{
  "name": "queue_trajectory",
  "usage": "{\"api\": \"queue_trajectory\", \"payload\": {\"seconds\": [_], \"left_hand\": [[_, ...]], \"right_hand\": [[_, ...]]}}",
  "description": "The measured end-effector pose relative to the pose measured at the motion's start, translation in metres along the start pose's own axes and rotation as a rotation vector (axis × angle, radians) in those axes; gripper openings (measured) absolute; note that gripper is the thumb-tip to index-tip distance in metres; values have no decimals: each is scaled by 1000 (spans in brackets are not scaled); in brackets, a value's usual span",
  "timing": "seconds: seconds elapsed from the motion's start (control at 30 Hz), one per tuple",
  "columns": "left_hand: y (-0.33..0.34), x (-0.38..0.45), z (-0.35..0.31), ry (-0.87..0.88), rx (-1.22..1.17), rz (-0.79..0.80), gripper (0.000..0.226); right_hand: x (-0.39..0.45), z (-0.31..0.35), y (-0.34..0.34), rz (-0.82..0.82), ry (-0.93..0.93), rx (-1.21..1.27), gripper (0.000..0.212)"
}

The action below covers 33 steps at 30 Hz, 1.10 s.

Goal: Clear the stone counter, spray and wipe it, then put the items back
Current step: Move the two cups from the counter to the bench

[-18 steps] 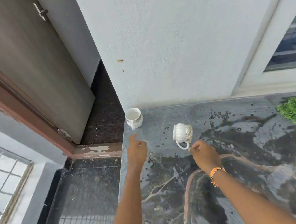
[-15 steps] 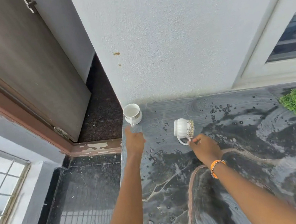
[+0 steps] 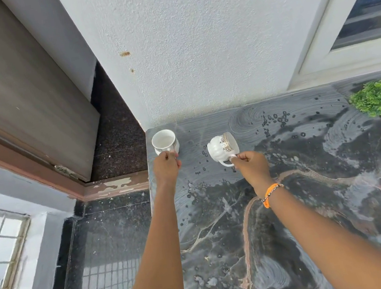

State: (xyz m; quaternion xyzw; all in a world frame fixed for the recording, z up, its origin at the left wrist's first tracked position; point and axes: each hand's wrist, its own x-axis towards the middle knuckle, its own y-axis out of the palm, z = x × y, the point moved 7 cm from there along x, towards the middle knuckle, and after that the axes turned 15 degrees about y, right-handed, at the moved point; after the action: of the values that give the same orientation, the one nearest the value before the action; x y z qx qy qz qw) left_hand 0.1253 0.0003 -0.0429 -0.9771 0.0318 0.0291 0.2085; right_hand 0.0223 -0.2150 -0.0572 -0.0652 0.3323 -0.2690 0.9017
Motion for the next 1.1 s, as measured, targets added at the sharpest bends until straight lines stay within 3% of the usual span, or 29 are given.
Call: {"api": "queue_trajectory", "payload": {"seconds": [0.23, 0.4, 0.63, 0.87, 1.1], "left_hand": [[37, -64, -22, 17, -146, 15, 32], [90, -134, -56, 0, -183, 113, 33], [222, -262, -116, -7, -205, 393, 31], [376, -386, -179, 175, -161, 689, 36], [502, -487, -220, 264, -105, 886, 37]], "right_hand": [[-16, -5, -39, 55, 56, 163, 23], [-42, -41, -117, 20, 66, 234, 19], [-102, -122, -292, -218, 82, 418, 26], [-158, -210, -466, -469, 100, 501, 15], [-183, -287, -609, -702, 149, 504, 31]]}}
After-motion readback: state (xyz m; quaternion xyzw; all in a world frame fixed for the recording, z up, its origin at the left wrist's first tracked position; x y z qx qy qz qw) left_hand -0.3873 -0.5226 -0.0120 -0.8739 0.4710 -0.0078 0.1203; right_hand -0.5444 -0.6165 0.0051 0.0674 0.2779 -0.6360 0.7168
